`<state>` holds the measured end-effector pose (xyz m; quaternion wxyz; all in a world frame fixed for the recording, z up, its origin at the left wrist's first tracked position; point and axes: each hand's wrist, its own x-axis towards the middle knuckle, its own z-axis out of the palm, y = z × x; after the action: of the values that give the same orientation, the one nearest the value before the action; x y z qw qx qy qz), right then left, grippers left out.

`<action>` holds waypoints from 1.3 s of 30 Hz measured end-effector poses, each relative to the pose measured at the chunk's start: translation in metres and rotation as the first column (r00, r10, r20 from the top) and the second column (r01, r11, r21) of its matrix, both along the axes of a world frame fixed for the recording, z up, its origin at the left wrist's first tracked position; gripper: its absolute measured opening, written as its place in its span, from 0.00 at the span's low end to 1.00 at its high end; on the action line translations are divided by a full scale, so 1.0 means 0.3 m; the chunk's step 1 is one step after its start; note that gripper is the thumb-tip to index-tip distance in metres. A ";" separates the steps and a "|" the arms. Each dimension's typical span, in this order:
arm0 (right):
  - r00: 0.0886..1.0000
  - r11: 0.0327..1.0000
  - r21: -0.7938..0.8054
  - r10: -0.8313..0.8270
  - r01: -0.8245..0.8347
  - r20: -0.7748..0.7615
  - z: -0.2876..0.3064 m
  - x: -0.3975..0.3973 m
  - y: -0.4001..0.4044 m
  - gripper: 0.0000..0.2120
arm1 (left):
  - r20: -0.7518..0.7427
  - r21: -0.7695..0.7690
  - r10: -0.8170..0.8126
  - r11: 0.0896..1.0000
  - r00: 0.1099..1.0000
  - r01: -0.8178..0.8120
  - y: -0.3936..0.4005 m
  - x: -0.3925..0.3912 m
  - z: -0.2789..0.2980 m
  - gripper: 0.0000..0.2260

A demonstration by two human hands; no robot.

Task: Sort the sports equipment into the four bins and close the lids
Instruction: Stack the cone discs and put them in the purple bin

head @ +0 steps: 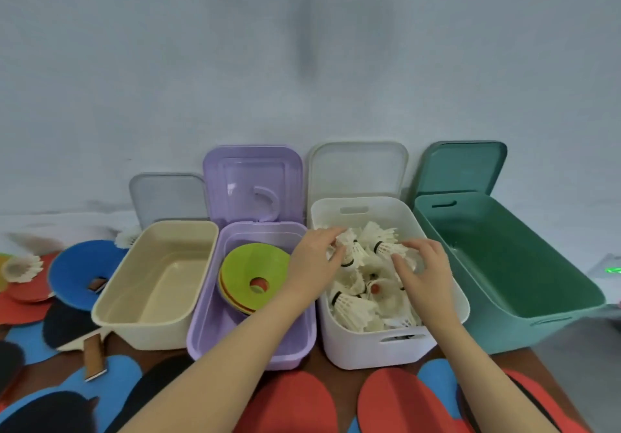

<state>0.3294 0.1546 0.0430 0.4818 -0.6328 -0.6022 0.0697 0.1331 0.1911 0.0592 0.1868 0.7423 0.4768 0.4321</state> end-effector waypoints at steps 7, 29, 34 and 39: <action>0.995 0.980 -0.191 0.072 -0.058 0.069 -0.065 0.069 0.068 0.17 | -0.281 -0.128 -0.032 0.992 0.959 -0.005 0.097 0.083 -0.072 0.24; 0.884 0.908 -0.418 0.221 -0.033 0.412 -0.129 0.049 0.273 0.34 | -0.572 -0.167 0.046 0.971 0.819 -0.171 0.291 0.195 -0.134 0.20; 0.841 0.842 -0.539 0.294 -0.003 0.454 -0.113 0.041 0.300 0.27 | -0.665 -0.120 0.070 0.973 0.743 -0.199 0.279 0.179 -0.135 0.30; 0.839 0.872 -0.486 0.224 0.053 0.495 -0.055 0.025 0.268 0.26 | -0.599 -0.127 0.066 0.976 0.798 -0.176 0.218 0.116 -0.061 0.24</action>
<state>0.3369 0.2350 0.0265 0.1175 -0.6976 -0.7043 0.0595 0.1679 0.2565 0.0409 0.0657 0.7882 0.5940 0.1466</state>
